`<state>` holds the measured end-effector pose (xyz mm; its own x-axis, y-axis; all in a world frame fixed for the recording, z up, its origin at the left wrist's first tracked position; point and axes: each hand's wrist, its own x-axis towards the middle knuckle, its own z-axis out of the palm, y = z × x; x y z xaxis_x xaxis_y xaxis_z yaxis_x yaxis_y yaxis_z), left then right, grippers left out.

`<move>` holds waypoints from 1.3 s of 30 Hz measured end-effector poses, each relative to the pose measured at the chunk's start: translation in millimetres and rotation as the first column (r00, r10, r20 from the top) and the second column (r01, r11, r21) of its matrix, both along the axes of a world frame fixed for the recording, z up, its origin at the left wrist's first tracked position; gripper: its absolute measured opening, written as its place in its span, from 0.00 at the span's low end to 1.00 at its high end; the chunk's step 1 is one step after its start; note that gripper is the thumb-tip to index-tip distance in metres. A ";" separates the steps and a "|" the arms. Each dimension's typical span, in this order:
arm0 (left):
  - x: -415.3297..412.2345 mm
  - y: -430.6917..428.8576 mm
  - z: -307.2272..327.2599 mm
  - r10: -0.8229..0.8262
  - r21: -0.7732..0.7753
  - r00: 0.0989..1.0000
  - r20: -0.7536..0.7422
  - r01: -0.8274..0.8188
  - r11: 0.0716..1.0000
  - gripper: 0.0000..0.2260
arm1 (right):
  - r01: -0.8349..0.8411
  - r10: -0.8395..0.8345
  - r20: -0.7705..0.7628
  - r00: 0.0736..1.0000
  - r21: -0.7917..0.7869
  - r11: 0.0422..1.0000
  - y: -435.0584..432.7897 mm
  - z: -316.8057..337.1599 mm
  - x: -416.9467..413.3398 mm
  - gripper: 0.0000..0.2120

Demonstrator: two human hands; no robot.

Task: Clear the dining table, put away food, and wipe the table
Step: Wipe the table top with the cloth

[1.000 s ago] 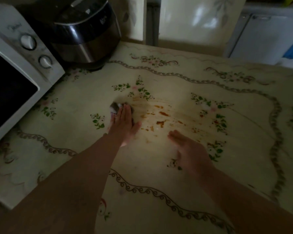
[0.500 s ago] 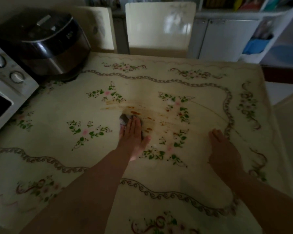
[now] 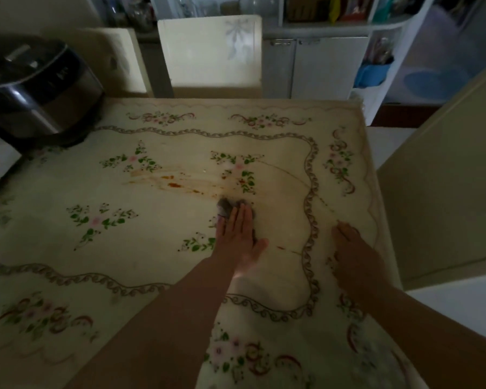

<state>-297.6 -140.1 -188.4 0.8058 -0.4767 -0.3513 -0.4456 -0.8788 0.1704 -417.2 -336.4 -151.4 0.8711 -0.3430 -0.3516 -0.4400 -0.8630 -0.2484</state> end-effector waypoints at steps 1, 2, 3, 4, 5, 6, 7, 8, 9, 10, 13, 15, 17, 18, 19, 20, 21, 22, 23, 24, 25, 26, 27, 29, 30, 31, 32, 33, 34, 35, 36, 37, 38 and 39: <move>-5.0 -7.7 -0.8 -0.011 0.001 1.000 -0.006 0.011 1.000 0.36 | 0.014 -0.014 0.004 1.000 0.025 1.000 -2.7 -0.1 -4.3 0.28; -10.6 -16.2 -1.2 -0.019 0.002 1.000 -0.013 0.019 1.000 0.36 | 0.012 -0.013 0.013 1.000 0.044 0.999 -6.0 0.8 -10.0 0.27; -14.9 -23.4 -1.3 -0.027 0.002 1.000 -0.016 0.027 1.000 0.35 | -0.012 0.011 0.023 1.000 0.031 0.999 -7.5 1.9 -15.4 0.28; -18.7 -29.6 -1.5 -0.036 -0.001 0.999 -0.014 0.036 0.999 0.35 | -0.039 0.039 0.031 0.999 0.020 0.999 -9.5 1.9 -20.3 0.29; -24.9 -38.7 -1.1 -0.049 -0.009 0.999 -0.009 0.049 0.999 0.35 | -0.067 0.066 0.032 0.997 0.017 0.998 -13.9 2.4 -28.0 0.30; -29.0 -45.7 -1.2 -0.059 -0.023 0.998 -0.014 0.059 0.998 0.35 | -0.076 0.075 0.034 0.997 0.025 0.997 -16.3 2.3 -33.2 0.30; -34.8 -55.2 -0.9 -0.070 -0.038 0.997 -0.021 0.069 0.997 0.35 | -0.088 0.087 0.024 0.996 0.026 0.996 -19.5 2.9 -39.7 0.30; -40.2 -63.3 -0.8 -0.083 -0.047 0.996 -0.022 0.082 0.996 0.34 | -0.101 0.100 0.021 0.995 0.026 0.995 -21.4 2.4 -44.6 0.30; -47.9 -72.2 -0.2 -0.097 -0.052 0.995 -0.017 0.096 0.994 0.33 | -0.099 0.098 0.018 0.995 0.035 0.994 -23.7 3.6 -50.7 0.29; -54.1 -78.3 0.4 -0.112 -0.053 0.994 -0.013 0.111 0.992 0.33 | -0.108 0.108 0.015 0.994 0.038 0.993 -25.3 3.0 -54.6 0.28; -74.6 -89.0 4.3 -0.158 -0.073 0.987 -0.019 0.156 0.985 0.32 | -0.152 0.155 -0.041 0.987 0.059 0.987 -29.4 2.6 -66.0 0.27; -87.9 -91.3 4.8 -0.192 -0.083 0.981 -0.026 0.189 0.978 0.31 | -0.196 0.203 -0.089 0.975 0.083 0.977 -34.8 3.9 -69.3 0.28; -99.0 -91.5 4.3 -0.228 -0.077 0.973 -0.039 0.225 0.971 0.30 | -0.239 0.251 -0.143 0.957 0.096 0.966 -42.0 6.2 -64.4 0.28; -106.8 -90.4 3.8 -0.235 -0.068 0.971 -0.040 0.232 0.970 0.29 | -0.250 0.262 -0.155 0.952 0.097 0.963 -45.8 7.1 -62.0 0.26; -112.6 -88.9 3.1 -0.240 -0.061 0.970 -0.036 0.237 0.969 0.29 | -0.256 0.269 -0.172 0.948 0.098 0.962 -48.1 7.6 -59.3 0.24; -116.8 -87.8 2.2 -0.242 -0.056 0.970 -0.037 0.240 0.969 0.28 | -0.259 0.273 -0.186 0.944 0.097 0.961 -49.3 6.7 -56.0 0.23; -121.3 -86.7 2.4 -0.245 -0.043 0.969 -0.042 0.243 0.969 0.28 | -0.266 0.280 -0.195 0.940 0.093 0.959 -49.9 3.2 -53.2 0.22; -126.6 -84.8 0.7 -0.250 -0.021 0.967 -0.053 0.249 0.968 0.28 | -0.281 0.293 -0.194 0.936 0.087 0.956 -48.9 -0.2 -51.4 0.22; -132.3 -81.6 -0.6 -0.259 -0.020 0.964 -0.060 0.258 0.966 0.28 | -0.293 0.302 -0.194 0.933 0.075 0.953 -48.0 -4.2 -50.3 0.22; -139.6 -77.3 0.8 -0.265 -0.028 0.962 -0.070 0.264 0.964 0.28 | -0.299 0.305 -0.194 0.932 0.056 0.952 -47.8 -7.3 -49.8 0.22; -146.0 -72.1 0.5 -0.263 -0.079 0.962 -0.075 0.257 0.963 0.27 | -0.297 0.300 -0.191 0.935 0.045 0.954 -46.9 -9.1 -50.3 0.22; -151.6 -65.4 1.3 -0.253 -0.117 0.963 -0.092 0.242 0.963 0.27 | -0.296 0.297 -0.189 0.936 0.036 0.955 -47.0 -10.7 -50.7 0.22; -158.0 -60.9 2.3 -0.205 -0.202 0.971 -0.121 0.178 0.963 0.26 | -0.297 0.297 -0.184 0.937 0.028 0.955 -47.1 -11.2 -51.8 0.21; -171.3 -55.6 11.4 -0.065 -0.352 0.953 -0.296 -0.046 0.935 0.26 | -0.294 0.292 -0.172 0.941 0.014 0.956 -47.6 -12.5 -53.8 0.21; -175.0 -56.7 22.0 0.071 -0.409 0.886 -0.459 -0.282 0.868 0.26 | -0.291 0.289 -0.171 0.942 0.013 0.957 -47.9 -12.9 -54.0 0.21; -177.6 -59.8 30.0 0.161 -0.463 0.800 -0.578 -0.484 0.742 0.24 | -0.287 0.285 -0.176 0.942 0.015 0.958 -48.0 -12.8 -54.3 0.22; -176.4 -62.4 38.2 0.219 -0.452 0.665 -0.714 -0.677 0.581 0.20 | -0.284 0.281 -0.181 0.942 0.011 0.959 -47.6 -11.3 -55.2 0.23; -171.3 -66.3 45.1 0.235 -0.427 0.541 -0.808 -0.811 0.400 0.15 | -0.286 0.282 -0.181 0.942 0.002 0.958 -47.6 -10.7 -55.8 0.23; -166.4 -64.5 44.7 0.243 -0.415 0.477 -0.845 -0.870 0.265 0.18 | -0.292 0.285 -0.191 0.939 -0.010 0.956 -46.9 -8.5 -57.2 0.24; -161.1 -59.9 47.4 0.235 -0.431 0.461 -0.856 -0.886 0.170 0.22 | -0.296 0.287 -0.201 0.937 -0.015 0.955 -45.2 -6.4 -58.1 0.25; -154.9 -54.2 56.7 0.166 -0.387 0.396 -0.903 -0.918 0.084 0.24 | -0.292 0.283 -0.214 0.935 -0.015 0.956 -43.9 -4.8 -57.7 0.26; -147.5 -47.7 62.1 0.149 -0.372 0.380 -0.913 -0.925 0.078 0.25 | -0.289 0.278 -0.234 0.932 -0.014 0.957 -43.5 -4.6 -56.4 0.27; -139.0 -40.6 59.8 0.274 -0.400 0.427 -0.862 -0.904 0.151 0.26 | -0.271 0.259 -0.258 0.931 -0.012 0.963 -42.5 -2.5 -54.0 0.27; -131.8 -33.2 56.4 0.420 -0.440 0.530 -0.737 -0.847 0.297 0.27 | -0.236 0.226 -0.278 0.934 -0.002 0.972 -41.2 -2.8 -50.7 0.26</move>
